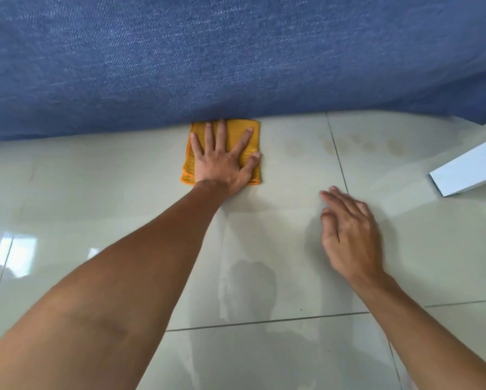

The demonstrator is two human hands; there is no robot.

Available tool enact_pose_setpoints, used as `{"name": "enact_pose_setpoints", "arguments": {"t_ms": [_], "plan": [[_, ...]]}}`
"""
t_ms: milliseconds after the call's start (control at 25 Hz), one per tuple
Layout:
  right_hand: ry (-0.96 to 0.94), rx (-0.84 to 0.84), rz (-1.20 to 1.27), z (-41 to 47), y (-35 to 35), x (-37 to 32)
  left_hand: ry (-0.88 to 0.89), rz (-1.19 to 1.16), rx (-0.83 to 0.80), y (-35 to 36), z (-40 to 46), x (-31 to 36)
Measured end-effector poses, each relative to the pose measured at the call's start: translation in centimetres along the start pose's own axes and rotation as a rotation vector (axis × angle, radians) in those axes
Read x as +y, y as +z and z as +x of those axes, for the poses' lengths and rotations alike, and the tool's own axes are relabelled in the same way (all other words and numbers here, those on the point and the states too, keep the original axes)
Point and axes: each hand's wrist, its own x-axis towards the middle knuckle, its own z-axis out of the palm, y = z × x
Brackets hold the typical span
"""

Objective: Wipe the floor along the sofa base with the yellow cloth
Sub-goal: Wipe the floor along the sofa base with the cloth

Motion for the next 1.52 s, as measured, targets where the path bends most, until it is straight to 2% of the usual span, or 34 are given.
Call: {"name": "enact_pose_setpoints", "arguments": {"t_ms": [240,440,640,920,1080,1200,1360,1520], "plan": [[0.028,-0.222,0.097,-0.2,-2.0,0.8,0.165,-0.012,0.004,0.9,-6.9,4.5],[0.052,-0.093,0.005,-2.9,-2.0,-0.5,0.231,-0.049,0.051,2.1,-17.0,4.5],[0.045,-0.164,-0.067,-4.6,-1.0,-2.7,0.129,-0.014,0.055,1.7,-22.0,-1.6],[-0.007,-0.212,-0.066,-3.5,0.8,-6.5,-0.197,0.019,0.028,-0.3,-23.9,-15.6],[0.0,-0.179,-0.072,-2.5,1.7,-6.5,-0.383,0.019,-0.004,-1.6,-21.6,-23.1],[-0.001,-0.076,-0.064,-2.6,2.7,-6.4,-0.484,0.014,0.015,-1.9,-16.4,-24.3],[-0.021,0.058,-0.057,-2.5,3.3,-5.9,-0.425,0.003,0.022,-2.1,-7.4,-21.1],[-0.077,0.085,0.054,-0.9,2.2,-4.7,-0.273,0.018,0.004,-1.4,-2.0,-12.3]]}}
